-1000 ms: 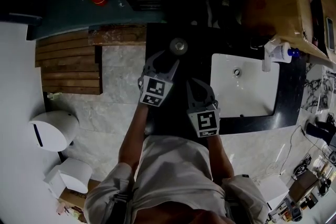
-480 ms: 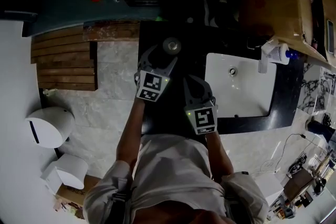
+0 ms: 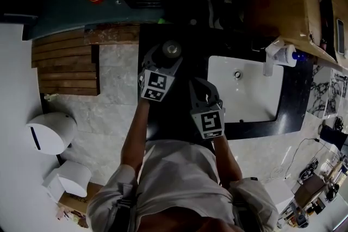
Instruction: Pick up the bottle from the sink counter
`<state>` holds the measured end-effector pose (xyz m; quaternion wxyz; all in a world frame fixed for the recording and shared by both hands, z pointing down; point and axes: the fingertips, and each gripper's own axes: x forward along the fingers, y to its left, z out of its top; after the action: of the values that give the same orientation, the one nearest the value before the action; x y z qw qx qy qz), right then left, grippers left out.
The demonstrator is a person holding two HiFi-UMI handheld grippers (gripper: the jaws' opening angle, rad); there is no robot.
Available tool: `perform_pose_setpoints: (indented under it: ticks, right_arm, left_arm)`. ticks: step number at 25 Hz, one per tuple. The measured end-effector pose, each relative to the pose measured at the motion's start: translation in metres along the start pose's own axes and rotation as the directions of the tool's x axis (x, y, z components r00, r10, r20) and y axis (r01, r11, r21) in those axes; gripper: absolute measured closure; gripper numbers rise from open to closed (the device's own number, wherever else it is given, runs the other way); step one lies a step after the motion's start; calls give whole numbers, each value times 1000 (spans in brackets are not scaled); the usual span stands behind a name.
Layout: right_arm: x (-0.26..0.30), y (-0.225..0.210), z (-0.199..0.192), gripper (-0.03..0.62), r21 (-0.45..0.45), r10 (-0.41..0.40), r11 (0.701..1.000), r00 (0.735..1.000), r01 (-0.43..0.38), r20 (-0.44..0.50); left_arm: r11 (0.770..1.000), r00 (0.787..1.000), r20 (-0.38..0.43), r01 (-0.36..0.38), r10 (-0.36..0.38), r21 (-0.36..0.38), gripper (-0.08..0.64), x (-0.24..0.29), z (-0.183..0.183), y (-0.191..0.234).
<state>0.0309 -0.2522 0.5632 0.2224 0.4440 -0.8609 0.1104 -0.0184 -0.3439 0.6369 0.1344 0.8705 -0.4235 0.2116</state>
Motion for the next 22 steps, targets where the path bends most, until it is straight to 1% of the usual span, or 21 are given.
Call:
perform_pose_setpoints:
  ticks: [8, 22]
  right_arm:
    - [-4, -5, -1, 600, 5, -4, 1000, 1000, 4, 8]
    - [-10, -6, -3, 600, 9, -11, 1000, 1000, 11, 10]
  left_arm:
    - [1000, 1000, 3, -19, 19, 8, 244, 6, 3, 2]
    - [1000, 1000, -6, -21, 21, 0, 242, 5, 3, 0]
